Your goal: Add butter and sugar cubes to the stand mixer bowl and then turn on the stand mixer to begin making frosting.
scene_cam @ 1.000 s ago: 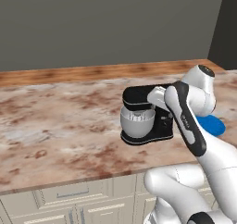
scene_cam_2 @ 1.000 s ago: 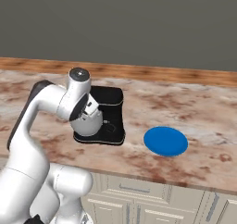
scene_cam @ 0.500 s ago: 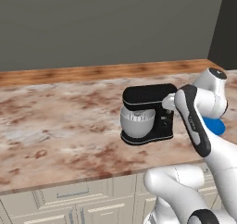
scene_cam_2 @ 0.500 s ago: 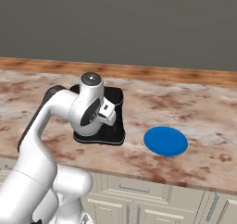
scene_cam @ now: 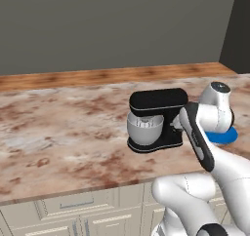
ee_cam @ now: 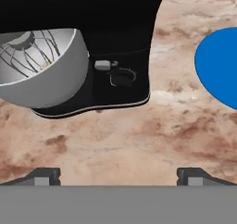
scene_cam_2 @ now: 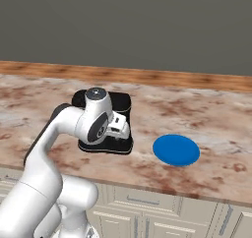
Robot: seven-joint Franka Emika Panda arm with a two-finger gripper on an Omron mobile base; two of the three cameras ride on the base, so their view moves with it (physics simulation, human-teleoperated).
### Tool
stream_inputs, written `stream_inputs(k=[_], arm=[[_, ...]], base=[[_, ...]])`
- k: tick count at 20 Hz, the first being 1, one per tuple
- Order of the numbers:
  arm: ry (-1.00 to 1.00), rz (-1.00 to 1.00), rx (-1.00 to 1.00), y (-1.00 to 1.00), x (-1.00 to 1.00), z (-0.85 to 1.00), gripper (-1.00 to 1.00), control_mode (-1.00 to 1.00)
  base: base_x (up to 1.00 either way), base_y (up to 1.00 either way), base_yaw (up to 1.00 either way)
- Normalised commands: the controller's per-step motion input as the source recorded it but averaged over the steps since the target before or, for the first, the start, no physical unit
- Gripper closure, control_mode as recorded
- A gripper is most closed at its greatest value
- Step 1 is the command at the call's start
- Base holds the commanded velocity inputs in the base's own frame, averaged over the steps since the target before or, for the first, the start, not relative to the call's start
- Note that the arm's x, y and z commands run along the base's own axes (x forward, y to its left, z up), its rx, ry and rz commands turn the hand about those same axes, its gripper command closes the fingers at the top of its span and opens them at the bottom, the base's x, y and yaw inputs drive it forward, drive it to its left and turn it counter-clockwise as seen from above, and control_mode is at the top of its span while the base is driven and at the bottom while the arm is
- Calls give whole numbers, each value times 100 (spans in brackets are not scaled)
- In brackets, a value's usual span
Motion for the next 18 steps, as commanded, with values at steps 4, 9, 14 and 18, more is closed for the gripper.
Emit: stream_inputs(k=[4,9,14,18], arm=[[0,3,-12,0,14,-29,-100,-100],[0,0,-10,0,43,-24,-100,-100],[0,0,-7,0,63,-13,-100,-100],[2,0,-8,-8,67,-13,-100,-100]], base=[[0,0,0],[0,0,0],[0,0,0],[0,0,0]])
